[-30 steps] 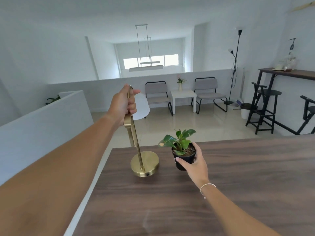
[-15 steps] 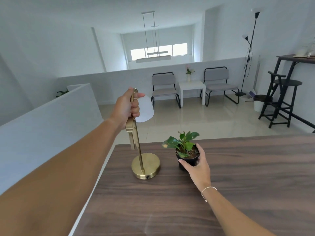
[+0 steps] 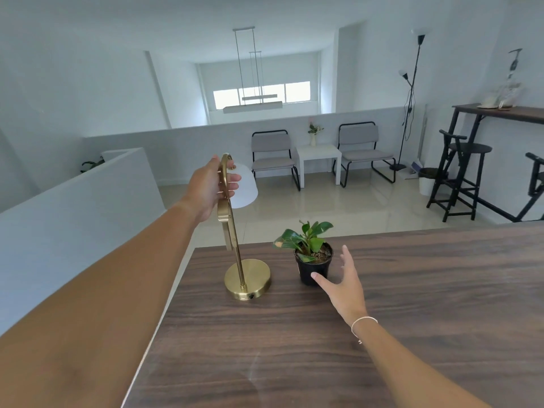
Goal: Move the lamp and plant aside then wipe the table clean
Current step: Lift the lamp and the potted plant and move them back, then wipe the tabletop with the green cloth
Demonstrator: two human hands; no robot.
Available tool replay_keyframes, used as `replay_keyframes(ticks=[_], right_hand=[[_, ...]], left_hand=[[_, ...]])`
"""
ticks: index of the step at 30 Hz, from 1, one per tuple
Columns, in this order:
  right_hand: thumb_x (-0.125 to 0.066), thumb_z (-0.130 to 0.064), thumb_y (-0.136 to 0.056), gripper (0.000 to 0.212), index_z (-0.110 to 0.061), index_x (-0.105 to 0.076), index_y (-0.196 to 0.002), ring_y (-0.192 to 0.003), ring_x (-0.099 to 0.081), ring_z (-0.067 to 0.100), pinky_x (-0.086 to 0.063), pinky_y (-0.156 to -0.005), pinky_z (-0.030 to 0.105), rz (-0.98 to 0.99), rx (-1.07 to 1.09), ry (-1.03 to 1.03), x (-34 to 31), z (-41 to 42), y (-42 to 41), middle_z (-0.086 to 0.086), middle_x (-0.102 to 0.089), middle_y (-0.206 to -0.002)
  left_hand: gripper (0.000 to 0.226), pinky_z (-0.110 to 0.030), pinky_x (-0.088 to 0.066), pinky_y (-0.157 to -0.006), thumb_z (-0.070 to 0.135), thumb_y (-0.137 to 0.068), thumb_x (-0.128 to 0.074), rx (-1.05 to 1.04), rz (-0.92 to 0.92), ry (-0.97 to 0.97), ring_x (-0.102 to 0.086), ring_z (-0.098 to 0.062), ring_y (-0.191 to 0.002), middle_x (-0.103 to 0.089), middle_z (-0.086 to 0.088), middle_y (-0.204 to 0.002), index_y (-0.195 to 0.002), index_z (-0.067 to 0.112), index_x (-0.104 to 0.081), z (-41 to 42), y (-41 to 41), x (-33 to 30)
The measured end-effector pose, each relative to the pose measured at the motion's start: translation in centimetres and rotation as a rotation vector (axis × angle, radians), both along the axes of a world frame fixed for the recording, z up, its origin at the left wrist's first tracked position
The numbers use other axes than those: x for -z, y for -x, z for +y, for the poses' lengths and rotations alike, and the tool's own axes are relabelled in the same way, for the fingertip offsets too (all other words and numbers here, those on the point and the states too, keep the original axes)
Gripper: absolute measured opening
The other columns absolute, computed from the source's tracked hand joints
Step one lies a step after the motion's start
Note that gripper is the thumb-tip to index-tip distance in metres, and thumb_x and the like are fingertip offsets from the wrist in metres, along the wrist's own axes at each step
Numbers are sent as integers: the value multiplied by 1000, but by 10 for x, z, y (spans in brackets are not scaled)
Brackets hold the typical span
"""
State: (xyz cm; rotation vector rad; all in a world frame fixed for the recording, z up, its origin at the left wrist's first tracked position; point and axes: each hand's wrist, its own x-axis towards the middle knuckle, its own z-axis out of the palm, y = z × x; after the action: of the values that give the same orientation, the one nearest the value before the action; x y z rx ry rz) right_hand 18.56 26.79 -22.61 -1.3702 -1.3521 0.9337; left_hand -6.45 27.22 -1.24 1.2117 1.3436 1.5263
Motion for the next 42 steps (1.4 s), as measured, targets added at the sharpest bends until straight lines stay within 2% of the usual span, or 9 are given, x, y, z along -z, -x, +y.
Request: replay_keyframes(ticks=[5,11,16,21,26,28,30,37,42], right_hand=[[-77,-41,-70,92,-41,-19,-142,-140,-29,14,-31,-114,40,-8,-12,6,-3,3,-8,-11,-30,-152],[-70,-44,-75,82,-41,-22,-141,-139,-29,10,-30,-112,35,-65,-16,-39,-4,-51,-12,-15,-29,-152],[-65,-48,-78,73,-39,-28,-140,-134,-31,3,-28,-106,26,-163,-15,-65,8,-119,-19,-15,-33,-149],[-62,-46,-81,66,-36,-33,-139,-130,-36,2,-28,-99,20,-286,-27,-66,18,-174,-37,-13,-38,-146],[-60,-40,-84,58,-31,-39,-136,-127,-43,9,-38,-102,26,-381,-44,-101,26,-205,-69,-9,-43,-143],[-61,-34,-85,55,-24,-42,-136,-130,-42,12,-33,-104,24,-441,-51,-135,27,-214,-85,-3,-45,-143],[-60,-32,-86,53,-19,-45,-135,-133,-39,19,-31,-111,32,-535,-57,-154,28,-222,-105,4,-45,-143],[-51,-46,-87,60,-26,-35,-140,-143,-18,29,-14,-117,48,-993,23,-59,31,-227,-174,6,-30,-152],[-40,-55,-88,61,-27,-30,-141,-140,-17,34,-21,-113,50,-1070,17,109,38,-222,-184,8,-27,-151]], left_hand=[[32,-33,-49,-81,34,-95,-34,-49,116,56,-60,-23,-95,-61,-7,-110,-108,17,-58,-2,0,4],[29,-30,-43,-83,32,-93,-42,-28,139,42,-55,-18,-99,-53,1,-116,-113,18,-57,-47,-1,24],[43,-31,-43,-88,35,-94,-37,27,291,53,-52,-18,-104,-51,2,-115,-130,15,-49,-105,-8,68],[29,-38,-41,-93,37,-94,-34,73,440,93,-50,-18,-97,-51,-1,-103,-106,24,-56,-166,-18,115],[17,-23,-34,-73,35,-95,-34,58,687,112,-42,-11,-84,-45,4,-91,-88,27,-46,-233,-38,161],[25,-26,-37,-92,28,-95,-40,12,744,104,-51,-10,-99,-56,1,-105,-104,20,-61,-264,-49,179],[34,-25,-30,-106,21,-95,-44,-46,822,104,-50,-17,-120,-57,-4,-127,-123,8,-57,-293,-59,196],[43,-37,-24,-114,30,-93,-45,-218,947,263,-33,-23,-135,-42,-5,-145,-135,18,-46,-380,-66,232],[52,-43,-17,-117,38,-92,-43,-312,1082,397,-20,-27,-142,-27,-5,-154,-141,22,-35,-410,-53,237]])
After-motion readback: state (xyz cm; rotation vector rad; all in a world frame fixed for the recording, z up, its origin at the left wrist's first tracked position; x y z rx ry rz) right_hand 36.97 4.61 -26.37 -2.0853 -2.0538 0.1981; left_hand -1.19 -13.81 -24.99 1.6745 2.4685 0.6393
